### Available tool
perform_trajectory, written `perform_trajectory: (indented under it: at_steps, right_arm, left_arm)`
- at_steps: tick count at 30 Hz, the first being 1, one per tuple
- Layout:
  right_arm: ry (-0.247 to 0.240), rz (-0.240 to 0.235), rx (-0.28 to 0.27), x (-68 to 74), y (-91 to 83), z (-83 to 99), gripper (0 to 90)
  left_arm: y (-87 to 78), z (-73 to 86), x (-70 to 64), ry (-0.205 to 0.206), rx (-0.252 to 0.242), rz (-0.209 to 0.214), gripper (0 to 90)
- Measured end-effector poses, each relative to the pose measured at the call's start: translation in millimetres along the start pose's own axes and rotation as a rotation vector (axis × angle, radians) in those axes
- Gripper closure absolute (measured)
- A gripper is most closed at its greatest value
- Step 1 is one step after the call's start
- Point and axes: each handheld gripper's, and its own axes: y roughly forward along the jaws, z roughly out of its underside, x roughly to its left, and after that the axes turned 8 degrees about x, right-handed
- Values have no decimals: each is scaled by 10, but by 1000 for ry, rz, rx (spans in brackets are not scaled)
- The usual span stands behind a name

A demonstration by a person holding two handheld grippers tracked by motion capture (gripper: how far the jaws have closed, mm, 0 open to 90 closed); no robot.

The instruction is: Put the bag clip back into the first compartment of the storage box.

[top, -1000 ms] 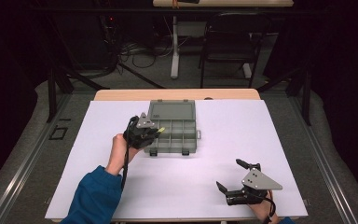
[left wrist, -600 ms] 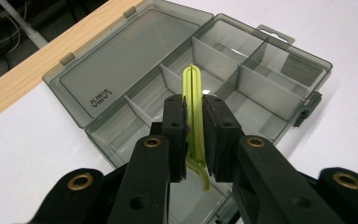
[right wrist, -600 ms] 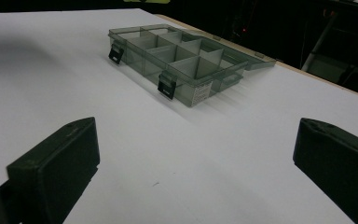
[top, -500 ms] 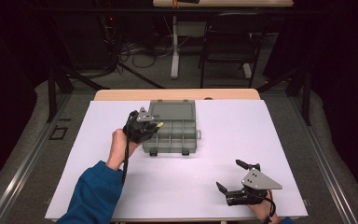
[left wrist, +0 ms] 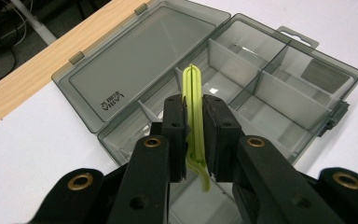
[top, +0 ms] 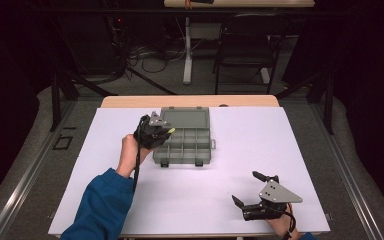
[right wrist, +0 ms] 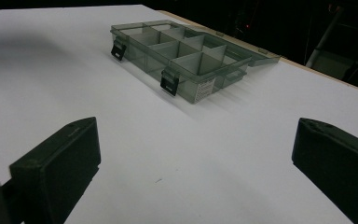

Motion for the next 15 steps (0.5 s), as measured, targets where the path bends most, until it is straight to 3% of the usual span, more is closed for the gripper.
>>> perform_trajectory:
  at_steps: [9,15]
  right_arm:
    - [-2,2,-3,-2,-1,2,6]
    - [-13,-1,-7,-1,2,4,6]
  left_arm:
    - [52,-21,46,-15,16,-9,800]
    - [113,-11,96,-48,29,-17,800]
